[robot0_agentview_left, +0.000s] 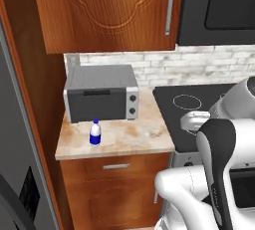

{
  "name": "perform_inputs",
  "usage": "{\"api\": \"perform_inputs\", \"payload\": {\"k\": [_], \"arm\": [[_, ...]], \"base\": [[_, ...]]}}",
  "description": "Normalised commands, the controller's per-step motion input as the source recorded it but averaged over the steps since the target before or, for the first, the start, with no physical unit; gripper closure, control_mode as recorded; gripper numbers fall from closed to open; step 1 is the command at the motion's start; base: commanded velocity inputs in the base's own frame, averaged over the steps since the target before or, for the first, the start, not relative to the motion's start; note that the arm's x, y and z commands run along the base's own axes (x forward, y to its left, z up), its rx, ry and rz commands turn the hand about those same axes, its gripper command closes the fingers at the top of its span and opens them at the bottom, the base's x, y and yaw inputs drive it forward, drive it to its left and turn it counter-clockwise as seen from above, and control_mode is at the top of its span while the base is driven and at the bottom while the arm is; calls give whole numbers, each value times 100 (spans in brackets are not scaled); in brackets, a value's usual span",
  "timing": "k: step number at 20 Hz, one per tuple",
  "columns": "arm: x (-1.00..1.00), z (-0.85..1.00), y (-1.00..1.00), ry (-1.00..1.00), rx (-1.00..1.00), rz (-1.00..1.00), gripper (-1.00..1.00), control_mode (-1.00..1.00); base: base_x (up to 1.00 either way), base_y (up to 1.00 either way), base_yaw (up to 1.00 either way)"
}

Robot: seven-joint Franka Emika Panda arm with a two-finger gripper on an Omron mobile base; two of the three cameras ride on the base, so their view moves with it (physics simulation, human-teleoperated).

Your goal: Take the bottled waters from the counter and place them in the freezer to freeze. Close the freezer door after placing the bottles.

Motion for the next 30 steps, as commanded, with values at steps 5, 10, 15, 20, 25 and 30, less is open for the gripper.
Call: {"api": "perform_inputs", "payload": {"k": [5, 10, 15, 20, 25, 30], "arm": [[0, 0, 0, 0, 0, 0, -100, 100], [0, 0, 0, 0, 0, 0, -100, 100], [0, 0, 0, 0, 0, 0, -100, 100], [0, 0, 0, 0, 0, 0, -100, 100], [0, 0, 0, 0, 0, 0, -100, 100], [4, -3, 24, -11, -4, 0, -100, -100]], "base": [[39, 0, 0], [29, 0, 0], [4, 0, 0], [0, 0, 0], [5, 6, 0], [2, 4, 0]]}}
